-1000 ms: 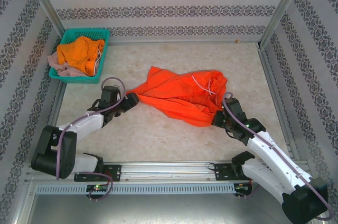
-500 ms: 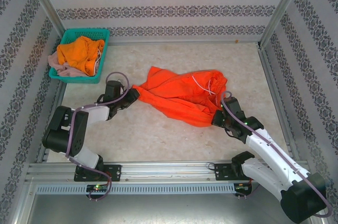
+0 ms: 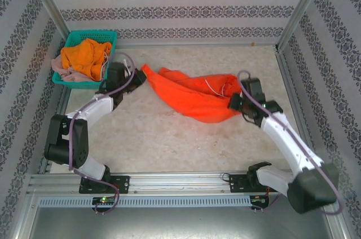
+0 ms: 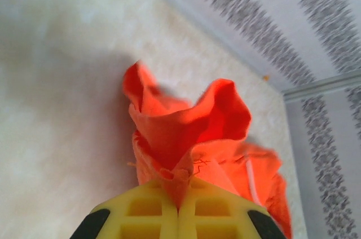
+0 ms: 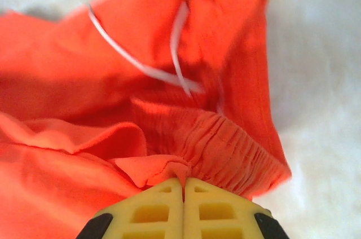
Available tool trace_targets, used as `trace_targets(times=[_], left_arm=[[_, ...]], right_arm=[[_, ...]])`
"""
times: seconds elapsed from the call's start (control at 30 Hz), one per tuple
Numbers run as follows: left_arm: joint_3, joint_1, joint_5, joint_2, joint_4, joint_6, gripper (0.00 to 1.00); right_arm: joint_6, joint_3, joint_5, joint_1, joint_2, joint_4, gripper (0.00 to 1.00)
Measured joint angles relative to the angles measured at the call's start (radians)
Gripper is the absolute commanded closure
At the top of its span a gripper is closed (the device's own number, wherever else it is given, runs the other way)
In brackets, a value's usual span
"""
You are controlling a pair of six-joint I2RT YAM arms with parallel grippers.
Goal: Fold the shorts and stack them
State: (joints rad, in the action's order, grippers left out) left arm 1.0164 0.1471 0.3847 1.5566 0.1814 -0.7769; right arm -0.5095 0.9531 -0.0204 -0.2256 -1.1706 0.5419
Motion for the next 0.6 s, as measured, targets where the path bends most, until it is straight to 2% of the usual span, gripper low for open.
trace_targets(times=[0.13,0.27,0.37,0.5,0.53,0.6], left_arm=[[0.331,-0.051,0.004,0.087,-0.112,0.038,1.0],[0.75,-0.106,-0.001,0.228,-0.269,0.073,1.0],[1.069,-0.129,-0.007,0.319,-0.404,0.104,1.0],[1.314,-0.129,-0.015,0.319,-0.522,0.148,1.0],[1.308,-0.129,-0.014,0.289,-0.526,0.154,1.0],[1.183,-0.128,-0.007,0.172,-0.501,0.168,1.0]], right_arm=[[0.063,0.398,0.056,0.039,-0.253,-0.002,1.0],[0.1,0.855,0.138,0.063,-0.502,0.008,1.0],[0.105,1.11,0.206,0.074,-0.607,0.014,1.0],[0.11,1.225,0.286,0.108,-0.595,-0.011,1.0],[0.117,1.218,0.299,0.119,-0.578,-0.02,1.0],[0.129,1.12,0.32,0.149,-0.502,-0.076,1.0]])
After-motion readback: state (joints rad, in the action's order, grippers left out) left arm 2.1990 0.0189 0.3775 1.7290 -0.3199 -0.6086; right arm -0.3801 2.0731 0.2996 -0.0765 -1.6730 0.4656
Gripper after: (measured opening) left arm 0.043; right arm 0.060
